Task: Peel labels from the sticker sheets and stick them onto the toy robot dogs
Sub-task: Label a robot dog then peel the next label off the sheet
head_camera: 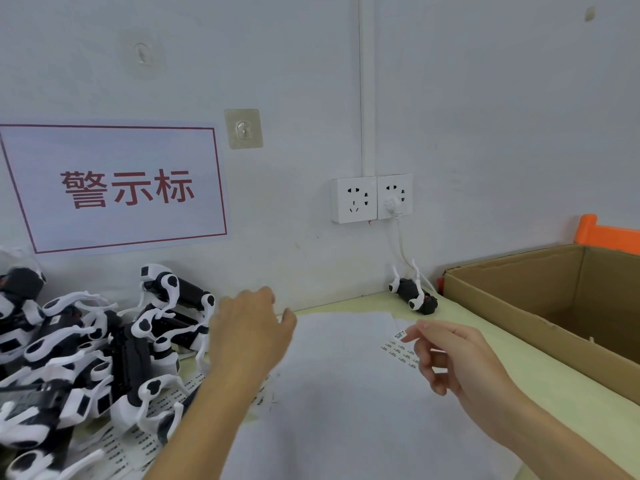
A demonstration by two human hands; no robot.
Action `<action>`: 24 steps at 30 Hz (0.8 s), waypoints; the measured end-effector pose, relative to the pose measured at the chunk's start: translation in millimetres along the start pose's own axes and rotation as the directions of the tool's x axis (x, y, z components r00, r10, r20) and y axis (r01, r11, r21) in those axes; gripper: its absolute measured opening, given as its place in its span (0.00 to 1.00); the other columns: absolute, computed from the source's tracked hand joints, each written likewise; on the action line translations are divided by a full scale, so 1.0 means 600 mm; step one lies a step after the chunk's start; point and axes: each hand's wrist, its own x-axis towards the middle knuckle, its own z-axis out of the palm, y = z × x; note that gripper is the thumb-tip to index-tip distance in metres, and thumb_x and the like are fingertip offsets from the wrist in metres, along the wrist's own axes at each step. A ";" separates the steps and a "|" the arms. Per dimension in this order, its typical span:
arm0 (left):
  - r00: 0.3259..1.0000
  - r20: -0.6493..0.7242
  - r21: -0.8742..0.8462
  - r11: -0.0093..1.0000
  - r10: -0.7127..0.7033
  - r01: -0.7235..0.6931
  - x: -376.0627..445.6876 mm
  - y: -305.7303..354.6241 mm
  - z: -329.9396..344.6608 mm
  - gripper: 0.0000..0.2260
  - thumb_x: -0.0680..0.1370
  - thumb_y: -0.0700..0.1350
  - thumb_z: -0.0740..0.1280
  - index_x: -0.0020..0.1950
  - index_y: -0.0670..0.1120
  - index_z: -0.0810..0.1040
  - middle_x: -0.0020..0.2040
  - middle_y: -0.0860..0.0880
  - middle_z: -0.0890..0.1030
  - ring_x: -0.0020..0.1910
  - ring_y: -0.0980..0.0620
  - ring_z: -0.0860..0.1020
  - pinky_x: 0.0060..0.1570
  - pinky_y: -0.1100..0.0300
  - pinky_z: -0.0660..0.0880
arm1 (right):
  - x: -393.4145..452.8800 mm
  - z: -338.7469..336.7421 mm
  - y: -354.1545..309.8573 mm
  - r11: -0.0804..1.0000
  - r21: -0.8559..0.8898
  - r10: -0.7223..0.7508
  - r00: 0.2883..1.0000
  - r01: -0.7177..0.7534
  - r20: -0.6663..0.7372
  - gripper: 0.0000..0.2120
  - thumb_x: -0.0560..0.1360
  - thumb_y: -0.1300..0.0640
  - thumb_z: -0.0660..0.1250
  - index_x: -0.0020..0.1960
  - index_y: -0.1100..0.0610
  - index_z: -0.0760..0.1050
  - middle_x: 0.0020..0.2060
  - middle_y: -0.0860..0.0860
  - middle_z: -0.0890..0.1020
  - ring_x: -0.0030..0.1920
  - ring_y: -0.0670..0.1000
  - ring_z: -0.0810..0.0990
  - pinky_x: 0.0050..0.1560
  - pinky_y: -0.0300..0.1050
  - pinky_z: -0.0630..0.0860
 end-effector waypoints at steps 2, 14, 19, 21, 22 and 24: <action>0.971 0.210 0.184 0.980 -0.117 0.078 0.004 -0.032 -0.007 0.27 0.77 0.66 0.63 0.69 0.50 0.70 0.65 0.49 0.75 0.68 0.42 0.69 0.63 0.49 0.70 | 0.000 0.000 0.002 1.000 -0.007 0.002 1.000 -0.002 0.000 0.17 0.82 0.59 0.62 0.39 0.61 0.84 0.28 0.55 0.72 0.27 0.52 0.69 0.22 0.41 0.63; 0.901 0.353 0.313 0.939 -0.253 0.141 0.006 -0.075 0.001 0.07 0.78 0.42 0.65 0.55 0.47 0.70 0.54 0.49 0.75 0.58 0.47 0.73 0.47 0.57 0.72 | 0.004 0.002 0.024 0.997 -0.074 0.011 0.999 -0.008 0.038 0.16 0.81 0.62 0.61 0.41 0.57 0.85 0.27 0.54 0.72 0.25 0.51 0.69 0.22 0.41 0.63; 0.952 0.209 0.062 0.975 -0.224 0.215 0.012 -0.058 -0.047 0.18 0.74 0.55 0.74 0.43 0.44 0.71 0.47 0.43 0.79 0.47 0.43 0.80 0.46 0.51 0.78 | 0.002 0.003 0.023 0.998 -0.066 0.019 0.999 -0.016 0.043 0.13 0.80 0.61 0.64 0.40 0.55 0.84 0.28 0.54 0.72 0.25 0.51 0.69 0.22 0.40 0.63; 0.972 0.101 -0.102 0.969 -0.214 0.224 0.017 -0.053 -0.060 0.20 0.72 0.59 0.75 0.48 0.42 0.79 0.52 0.41 0.82 0.51 0.40 0.81 0.45 0.51 0.78 | -0.001 0.004 0.021 0.998 -0.058 0.013 0.999 -0.010 0.041 0.12 0.80 0.61 0.65 0.43 0.52 0.83 0.28 0.54 0.72 0.26 0.52 0.70 0.23 0.42 0.64; 0.974 0.073 -0.217 0.950 -0.212 0.223 0.017 -0.049 -0.066 0.20 0.72 0.60 0.75 0.52 0.46 0.82 0.53 0.44 0.83 0.50 0.43 0.81 0.44 0.53 0.77 | -0.004 0.005 0.019 0.998 -0.055 0.007 0.999 -0.004 0.047 0.11 0.80 0.61 0.65 0.45 0.51 0.83 0.29 0.55 0.73 0.27 0.52 0.71 0.23 0.42 0.65; 0.977 0.065 -0.473 0.856 -0.201 0.208 0.018 -0.042 -0.071 0.16 0.70 0.60 0.76 0.52 0.52 0.83 0.50 0.51 0.83 0.46 0.52 0.81 0.41 0.57 0.76 | -0.010 0.008 0.018 0.999 -0.051 -0.004 0.998 0.007 0.064 0.09 0.79 0.61 0.66 0.52 0.49 0.81 0.30 0.56 0.76 0.29 0.53 0.75 0.25 0.45 0.67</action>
